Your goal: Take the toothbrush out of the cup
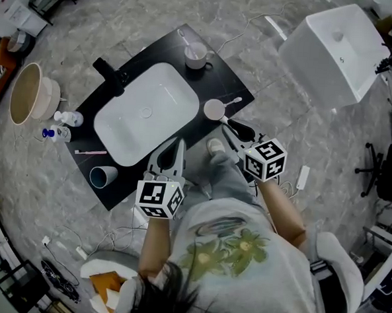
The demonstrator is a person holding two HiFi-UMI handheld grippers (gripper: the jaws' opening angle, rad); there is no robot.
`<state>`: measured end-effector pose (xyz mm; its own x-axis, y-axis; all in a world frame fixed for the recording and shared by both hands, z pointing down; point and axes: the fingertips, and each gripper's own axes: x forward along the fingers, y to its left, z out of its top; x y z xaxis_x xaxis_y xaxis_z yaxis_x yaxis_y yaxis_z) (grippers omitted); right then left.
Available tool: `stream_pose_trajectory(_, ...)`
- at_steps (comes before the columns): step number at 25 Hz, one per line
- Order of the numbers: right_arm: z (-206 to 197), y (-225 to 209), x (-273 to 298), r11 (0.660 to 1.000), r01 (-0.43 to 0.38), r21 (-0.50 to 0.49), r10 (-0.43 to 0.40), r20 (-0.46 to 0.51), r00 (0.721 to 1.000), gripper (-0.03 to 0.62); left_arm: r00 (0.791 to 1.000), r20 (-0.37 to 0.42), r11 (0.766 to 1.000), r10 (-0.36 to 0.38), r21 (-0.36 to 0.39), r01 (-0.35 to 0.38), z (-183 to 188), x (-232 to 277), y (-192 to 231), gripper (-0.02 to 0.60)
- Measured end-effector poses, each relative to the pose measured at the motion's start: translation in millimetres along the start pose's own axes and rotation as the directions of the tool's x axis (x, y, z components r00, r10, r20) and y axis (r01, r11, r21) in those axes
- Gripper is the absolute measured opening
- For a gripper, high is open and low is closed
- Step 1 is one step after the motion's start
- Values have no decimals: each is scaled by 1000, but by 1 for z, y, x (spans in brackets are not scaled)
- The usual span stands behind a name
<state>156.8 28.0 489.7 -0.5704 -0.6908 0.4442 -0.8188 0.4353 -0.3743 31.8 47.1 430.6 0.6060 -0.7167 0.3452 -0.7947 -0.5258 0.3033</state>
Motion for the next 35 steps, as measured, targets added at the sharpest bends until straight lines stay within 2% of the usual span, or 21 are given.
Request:
stream_pose_trajectory(4,-5,-27,13,998,27,51,-27,-16,1000,118,999,-35,1000,-3,2,3,-6,22,0,17)
stream_pose_trajectory(11,-13,-63,34,991,78,107,-74,-39,996,127,996,-84,1000,-9,-15,7,-17,44,1,17)
stream_pose_trajectory(23,-24,-94,76,977,111,181,-99,-73,992,127,991,-133,999,-27,-33,22,-29,78,1,17)
stream_pose_trajectory(30,-29,-100,87,978,124,169,-107,-105,989,126,990,-140,999,-24,-35,20,-29,88,10,17)
stream_pose_trajectory(35,-25,-102,83,982,130,139,-118,-94,989,80,990,-138,999,-26,-33,22,-28,89,10,17)
